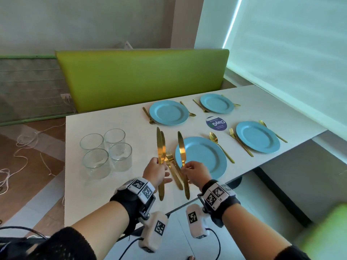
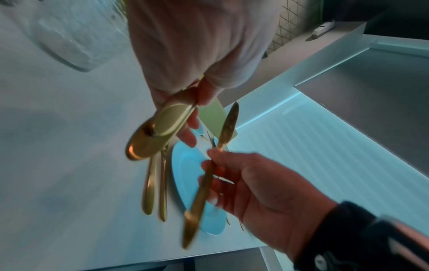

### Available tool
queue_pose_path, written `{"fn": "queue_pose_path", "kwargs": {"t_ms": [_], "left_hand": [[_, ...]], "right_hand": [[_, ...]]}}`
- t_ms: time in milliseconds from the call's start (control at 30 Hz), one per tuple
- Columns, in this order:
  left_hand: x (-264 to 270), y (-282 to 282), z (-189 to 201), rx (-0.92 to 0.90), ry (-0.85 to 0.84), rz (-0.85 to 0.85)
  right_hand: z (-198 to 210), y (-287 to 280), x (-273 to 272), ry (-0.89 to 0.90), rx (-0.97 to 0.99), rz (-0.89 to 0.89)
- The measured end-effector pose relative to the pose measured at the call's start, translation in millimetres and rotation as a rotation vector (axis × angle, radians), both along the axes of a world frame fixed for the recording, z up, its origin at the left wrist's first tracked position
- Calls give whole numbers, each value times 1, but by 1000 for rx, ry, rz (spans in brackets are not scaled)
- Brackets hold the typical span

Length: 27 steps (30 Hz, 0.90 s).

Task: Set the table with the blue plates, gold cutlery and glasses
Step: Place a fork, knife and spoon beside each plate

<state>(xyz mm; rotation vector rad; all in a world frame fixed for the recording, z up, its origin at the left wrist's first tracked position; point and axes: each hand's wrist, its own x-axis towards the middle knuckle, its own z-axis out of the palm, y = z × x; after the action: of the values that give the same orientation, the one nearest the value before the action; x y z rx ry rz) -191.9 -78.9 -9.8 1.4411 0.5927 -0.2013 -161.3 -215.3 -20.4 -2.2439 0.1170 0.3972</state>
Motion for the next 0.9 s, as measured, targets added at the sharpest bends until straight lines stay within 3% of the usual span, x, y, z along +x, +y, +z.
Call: {"fn": "queue_pose_path", "kwargs": {"t_ms": [167, 267, 600, 900], "left_hand": [[21, -19, 3, -23, -38, -54], [38, -36, 3, 15, -62, -86], [101, -102, 2, 11, -79, -124], [165, -130, -8, 20, -68, -77]], "right_hand": [[1, -69, 22, -5, 14, -276], [-2, -108, 40, -37, -133, -282], [-16, -188, 108, 36, -324, -364], [-46, -221, 177, 47, -323, -368]]}}
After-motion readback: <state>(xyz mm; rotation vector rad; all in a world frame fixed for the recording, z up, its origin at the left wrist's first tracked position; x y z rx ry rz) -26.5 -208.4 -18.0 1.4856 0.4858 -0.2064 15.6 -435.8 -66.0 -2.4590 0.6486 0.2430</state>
